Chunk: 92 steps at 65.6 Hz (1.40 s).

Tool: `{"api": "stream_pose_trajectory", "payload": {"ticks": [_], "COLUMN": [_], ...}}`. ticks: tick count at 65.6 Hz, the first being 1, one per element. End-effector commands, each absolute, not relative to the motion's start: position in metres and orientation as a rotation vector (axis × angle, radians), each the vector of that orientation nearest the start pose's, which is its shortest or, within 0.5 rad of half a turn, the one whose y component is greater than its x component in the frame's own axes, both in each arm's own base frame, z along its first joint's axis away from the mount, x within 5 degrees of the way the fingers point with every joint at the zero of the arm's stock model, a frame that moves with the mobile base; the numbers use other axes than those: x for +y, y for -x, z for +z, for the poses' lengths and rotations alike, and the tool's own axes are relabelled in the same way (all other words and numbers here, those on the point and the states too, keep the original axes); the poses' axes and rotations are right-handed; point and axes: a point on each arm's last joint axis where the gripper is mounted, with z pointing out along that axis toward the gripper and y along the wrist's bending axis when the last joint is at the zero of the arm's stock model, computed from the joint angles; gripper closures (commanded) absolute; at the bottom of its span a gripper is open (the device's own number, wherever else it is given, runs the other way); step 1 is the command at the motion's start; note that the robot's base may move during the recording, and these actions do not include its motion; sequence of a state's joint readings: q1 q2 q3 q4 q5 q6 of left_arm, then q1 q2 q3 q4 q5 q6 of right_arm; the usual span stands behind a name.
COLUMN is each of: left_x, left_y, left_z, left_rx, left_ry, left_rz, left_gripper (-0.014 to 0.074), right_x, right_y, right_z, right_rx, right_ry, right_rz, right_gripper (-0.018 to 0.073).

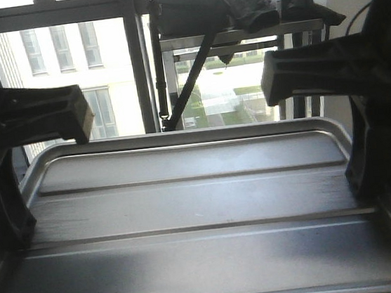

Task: Grab silver tray and place in blue box
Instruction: 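Hold the tray with both grippers while the base turns and drives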

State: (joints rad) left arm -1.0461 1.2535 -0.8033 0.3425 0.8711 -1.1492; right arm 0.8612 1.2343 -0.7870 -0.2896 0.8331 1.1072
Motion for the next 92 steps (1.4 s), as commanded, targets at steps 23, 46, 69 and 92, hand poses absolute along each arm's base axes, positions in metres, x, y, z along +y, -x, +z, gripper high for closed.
{"api": "stream_pose_trajectory", "payload": {"ticks": [23,46,69,92], "left_x": [-0.1786,-0.1786,-0.1786,-0.1786], "left_y": [-0.1326,-0.1326,-0.1326,-0.1326], "left_z": [0.263,0.263,0.263,0.263], "left_rx": [2.674,2.674,2.674,2.674], "left_ry": [-0.102,-0.102,-0.102,-0.102], "left_rz": [-0.225,-0.225,-0.225,-0.225], "left_gripper": [0.0604,0.0604,0.0604,0.0604], "right_x": [0.1513,0.1513,0.1513,0.1513], "right_y": [-0.1608,-0.1608,-0.1608,-0.1608], "right_z": [0.2628,0.2628,0.2628,0.2628], "right_rx": [2.66,2.66,2.66,2.66], "right_ry": [-0.09,-0.09,-0.09,-0.09], "right_rz": [0.227,0.227,0.227,0.227], "right_gripper": [0.0503,0.0503,0.0503,0.0503]}}
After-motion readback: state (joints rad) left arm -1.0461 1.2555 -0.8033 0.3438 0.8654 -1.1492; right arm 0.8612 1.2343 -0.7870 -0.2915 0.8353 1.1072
